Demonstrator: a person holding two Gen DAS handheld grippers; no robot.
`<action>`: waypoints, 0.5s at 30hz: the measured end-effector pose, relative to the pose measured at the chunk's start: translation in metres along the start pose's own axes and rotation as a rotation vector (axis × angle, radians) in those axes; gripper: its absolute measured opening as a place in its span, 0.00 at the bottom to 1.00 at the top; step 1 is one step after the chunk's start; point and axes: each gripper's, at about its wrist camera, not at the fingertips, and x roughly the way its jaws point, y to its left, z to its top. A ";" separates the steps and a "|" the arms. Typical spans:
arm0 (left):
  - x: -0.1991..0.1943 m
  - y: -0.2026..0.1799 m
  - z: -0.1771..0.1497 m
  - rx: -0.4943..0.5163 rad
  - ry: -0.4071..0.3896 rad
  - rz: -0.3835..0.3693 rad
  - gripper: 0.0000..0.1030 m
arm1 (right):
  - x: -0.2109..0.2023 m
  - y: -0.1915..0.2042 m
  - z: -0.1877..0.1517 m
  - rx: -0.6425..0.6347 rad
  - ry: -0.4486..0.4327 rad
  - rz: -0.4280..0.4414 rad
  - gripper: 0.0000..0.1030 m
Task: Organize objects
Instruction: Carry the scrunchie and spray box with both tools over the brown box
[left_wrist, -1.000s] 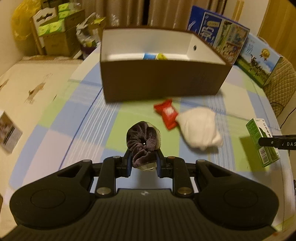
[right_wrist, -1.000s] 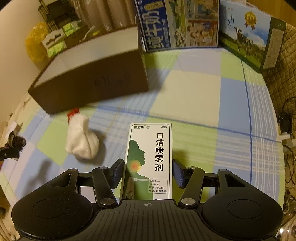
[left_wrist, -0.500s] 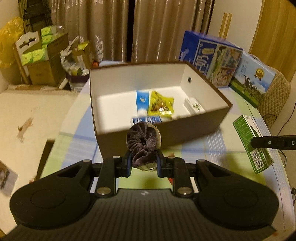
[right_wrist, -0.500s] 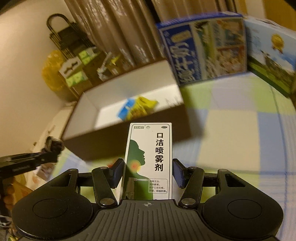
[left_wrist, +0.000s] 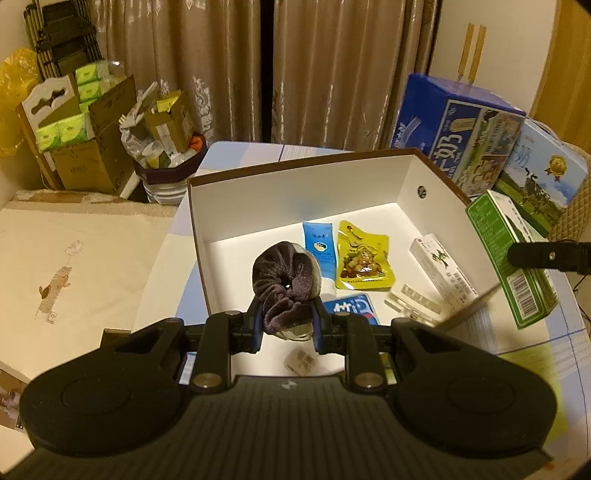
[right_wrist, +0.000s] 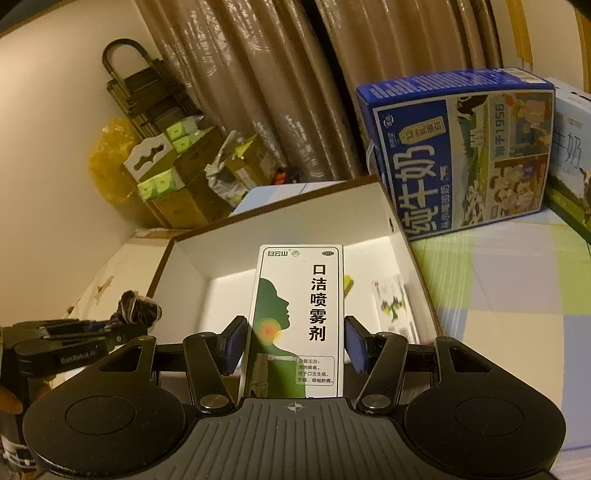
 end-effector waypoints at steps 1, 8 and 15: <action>0.006 0.001 0.003 0.002 0.012 -0.002 0.20 | 0.005 -0.001 0.004 0.001 0.001 -0.006 0.51; 0.043 0.004 0.012 0.032 0.090 0.007 0.20 | 0.034 -0.008 0.020 0.006 0.019 -0.050 0.51; 0.073 0.007 0.018 0.048 0.136 0.010 0.20 | 0.058 -0.020 0.027 0.000 0.051 -0.081 0.51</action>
